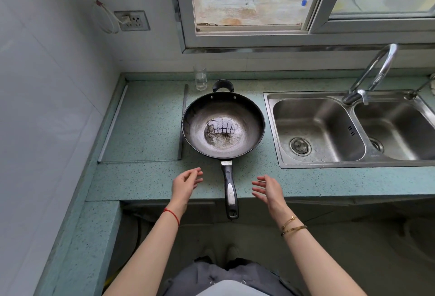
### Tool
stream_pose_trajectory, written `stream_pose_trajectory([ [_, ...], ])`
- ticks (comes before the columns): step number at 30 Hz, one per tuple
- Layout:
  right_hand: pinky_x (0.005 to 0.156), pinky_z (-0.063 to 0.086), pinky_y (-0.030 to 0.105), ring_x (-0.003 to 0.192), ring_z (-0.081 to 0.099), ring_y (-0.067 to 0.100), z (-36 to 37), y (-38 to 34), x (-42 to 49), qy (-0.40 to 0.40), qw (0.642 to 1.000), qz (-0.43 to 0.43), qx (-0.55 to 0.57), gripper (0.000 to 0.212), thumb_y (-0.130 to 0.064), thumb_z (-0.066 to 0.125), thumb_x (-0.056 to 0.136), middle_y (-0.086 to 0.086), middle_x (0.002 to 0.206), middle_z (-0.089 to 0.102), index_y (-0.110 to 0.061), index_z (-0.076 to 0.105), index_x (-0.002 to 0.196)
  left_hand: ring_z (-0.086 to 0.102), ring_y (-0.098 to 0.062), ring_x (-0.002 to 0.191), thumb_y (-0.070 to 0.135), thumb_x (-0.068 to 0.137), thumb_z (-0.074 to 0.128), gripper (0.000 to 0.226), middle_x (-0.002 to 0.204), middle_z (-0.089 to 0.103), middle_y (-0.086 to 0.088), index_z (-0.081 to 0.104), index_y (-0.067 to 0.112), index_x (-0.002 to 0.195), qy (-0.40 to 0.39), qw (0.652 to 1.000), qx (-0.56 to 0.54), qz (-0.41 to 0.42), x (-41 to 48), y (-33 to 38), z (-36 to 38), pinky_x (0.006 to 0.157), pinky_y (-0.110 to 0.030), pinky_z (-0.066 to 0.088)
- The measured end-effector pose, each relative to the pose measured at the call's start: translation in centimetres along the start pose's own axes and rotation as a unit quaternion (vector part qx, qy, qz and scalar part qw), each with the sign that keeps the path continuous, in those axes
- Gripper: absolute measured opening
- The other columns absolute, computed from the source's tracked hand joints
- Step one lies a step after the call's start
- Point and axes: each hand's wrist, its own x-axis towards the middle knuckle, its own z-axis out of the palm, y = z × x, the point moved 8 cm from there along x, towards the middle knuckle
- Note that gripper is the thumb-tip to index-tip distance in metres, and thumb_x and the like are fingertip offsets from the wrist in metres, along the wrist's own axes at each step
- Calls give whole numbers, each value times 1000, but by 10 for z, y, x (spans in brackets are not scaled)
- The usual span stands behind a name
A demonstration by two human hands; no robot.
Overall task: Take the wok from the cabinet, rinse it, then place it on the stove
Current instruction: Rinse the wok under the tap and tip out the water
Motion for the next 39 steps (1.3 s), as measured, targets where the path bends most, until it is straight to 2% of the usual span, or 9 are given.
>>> stream_pose_trajectory([
  [6,88,55,41,99,63,31,-11,9,1,10,1000,-3,6,30,-19,37,106,23,114,64,1,55,117,67,-21,102,17,98,53,21,109,71,-6,67,12,113,33,997,-58,-31,-13,-16,-24,92,-33,53],
  [13,90,55,42,97,63,31,-18,18,0,13,1000,3,2,33,-17,36,105,21,110,64,5,54,122,67,-21,101,14,98,52,23,106,71,-5,66,9,116,57,995,-68,-51,-25,-31,-27,81,-27,53],
  [19,90,56,41,99,63,31,-6,12,-1,-8,1000,1,-16,29,-17,36,105,23,116,65,2,56,117,67,-21,102,14,98,53,22,109,71,-6,67,9,114,48,995,-69,-58,-24,-27,-16,84,-28,53],
  [24,73,57,33,96,64,30,29,9,-9,-69,996,24,-47,31,-27,39,106,18,111,64,-1,53,118,65,-23,110,18,96,56,28,113,69,-6,63,9,122,5,996,-54,-73,-21,-24,12,93,-32,51],
  [28,59,51,28,74,61,17,60,13,-19,-111,989,47,-83,28,-32,41,104,7,94,62,-8,54,110,60,-22,113,24,95,58,35,118,66,-5,59,10,127,-43,991,-59,-116,-21,-25,43,96,-34,44],
  [32,59,50,25,77,63,19,81,21,-21,-127,986,61,-91,34,-34,44,100,8,93,66,-7,61,112,59,-21,113,27,95,57,28,119,65,-4,61,13,119,-73,984,-60,-151,-22,-23,65,97,-37,42],
  [35,51,56,30,61,70,26,91,26,-21,-134,987,78,-47,40,-30,46,99,18,82,72,3,62,115,63,-16,84,22,96,56,13,96,67,-4,65,13,98,-78,977,-94,-173,-25,-19,79,75,-29,50],
  [37,44,55,30,47,68,25,92,27,-21,-117,990,74,-34,38,-28,48,98,14,64,72,4,65,108,50,-13,63,23,96,56,16,80,59,-2,62,13,85,-86,976,-90,-178,-27,-17,85,54,-24,40],
  [39,40,53,29,43,66,24,92,26,-20,-96,993,58,-34,35,-28,49,98,11,57,71,1,68,98,39,-12,52,25,96,55,22,70,50,-1,58,14,76,-92,975,-78,-184,-27,-15,88,48,-23,30],
])
